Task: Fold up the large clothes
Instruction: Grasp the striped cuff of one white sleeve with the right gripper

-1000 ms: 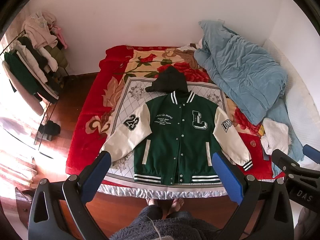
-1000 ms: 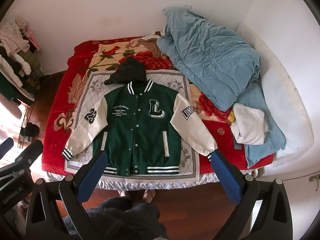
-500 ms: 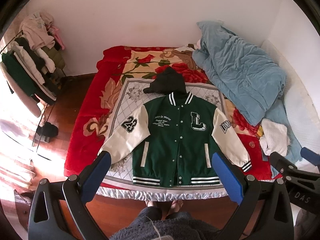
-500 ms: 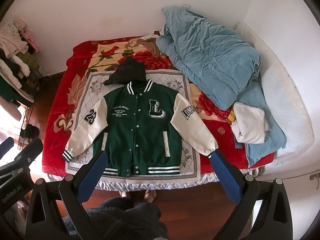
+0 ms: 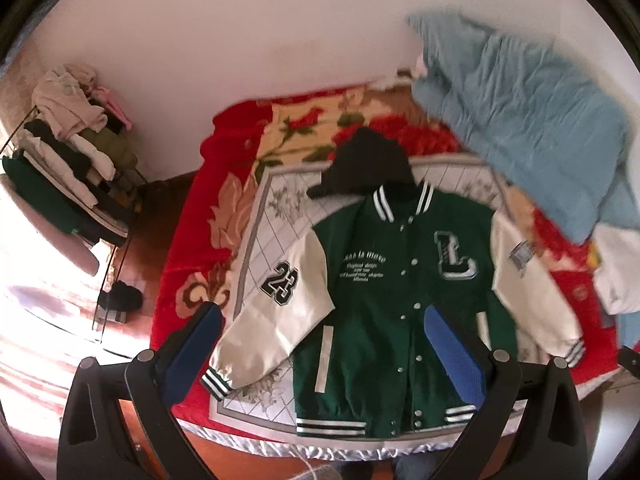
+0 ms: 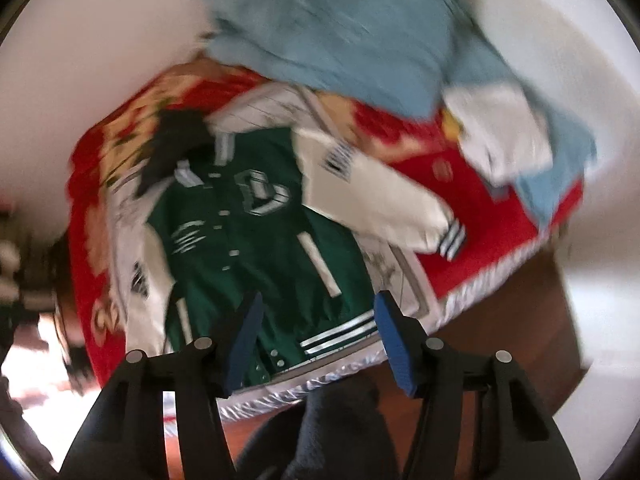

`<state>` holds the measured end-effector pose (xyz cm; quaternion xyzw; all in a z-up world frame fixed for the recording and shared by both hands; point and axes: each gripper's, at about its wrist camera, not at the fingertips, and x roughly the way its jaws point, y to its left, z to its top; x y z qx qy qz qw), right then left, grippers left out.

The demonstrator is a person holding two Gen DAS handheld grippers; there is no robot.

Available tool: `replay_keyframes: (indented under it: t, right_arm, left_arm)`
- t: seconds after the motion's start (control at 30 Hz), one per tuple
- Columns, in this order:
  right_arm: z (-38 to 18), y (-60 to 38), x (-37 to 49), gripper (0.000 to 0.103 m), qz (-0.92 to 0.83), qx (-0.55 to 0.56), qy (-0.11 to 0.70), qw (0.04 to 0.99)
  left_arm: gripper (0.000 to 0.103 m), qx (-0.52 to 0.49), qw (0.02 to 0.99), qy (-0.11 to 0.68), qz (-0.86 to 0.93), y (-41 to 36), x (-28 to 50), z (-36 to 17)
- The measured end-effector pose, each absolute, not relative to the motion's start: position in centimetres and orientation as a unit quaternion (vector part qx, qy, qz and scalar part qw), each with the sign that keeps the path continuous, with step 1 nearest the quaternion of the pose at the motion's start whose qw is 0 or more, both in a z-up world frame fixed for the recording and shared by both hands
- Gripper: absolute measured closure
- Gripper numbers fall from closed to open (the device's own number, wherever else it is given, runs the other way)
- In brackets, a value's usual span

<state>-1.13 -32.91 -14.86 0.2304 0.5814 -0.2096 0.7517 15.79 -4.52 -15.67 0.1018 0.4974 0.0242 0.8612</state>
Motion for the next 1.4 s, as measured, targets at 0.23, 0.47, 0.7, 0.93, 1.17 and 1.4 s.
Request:
replay_keyframes:
  t: [0.23, 0.47, 0.7, 0.93, 1.17, 1.4]
  right_arm:
    - [-32.8, -47.3, -2.7, 0.030, -0.282, 0.395, 0.563, 0.670]
    - [-50.6, -58.6, -6.3, 0.028, -0.389, 0.502, 0.514, 0.577]
    - [-61.8, -62.3, -5.9, 0.021, -0.379, 0.614, 0.471, 0.507]
    - [-55.8, -65.8, -3.0, 0.088, -0.424, 0.578, 0.353, 0.601]
    - [-53.0, -73.1, 5.0, 0.062, -0.470, 0.441, 0.378, 0.665]
    - [-58.8, -73.7, 1.8, 0.041, -0.433, 0.600, 0.327, 0.588]
  left_arm:
    - [0.000, 0.138, 0.825, 0.544, 0.067, -9.0, 20.3, -28.8]
    - [0.000, 0.140, 0.776, 0.606, 0.108, -12.2, 23.6, -42.8]
    - [0.000, 0.149, 0.749, 0.639, 0.088, -17.1, 26.0, -51.1]
    - [0.000, 0.170, 0.762, 0.624, 0.022, -24.2, 28.1, -51.7]
    - [0.000, 0.166, 0.767, 0.618, -0.043, -31.4, 29.4, -51.4]
    - [0.000, 0.174, 0.766, 0.615, -0.070, -35.6, 31.4, -52.7]
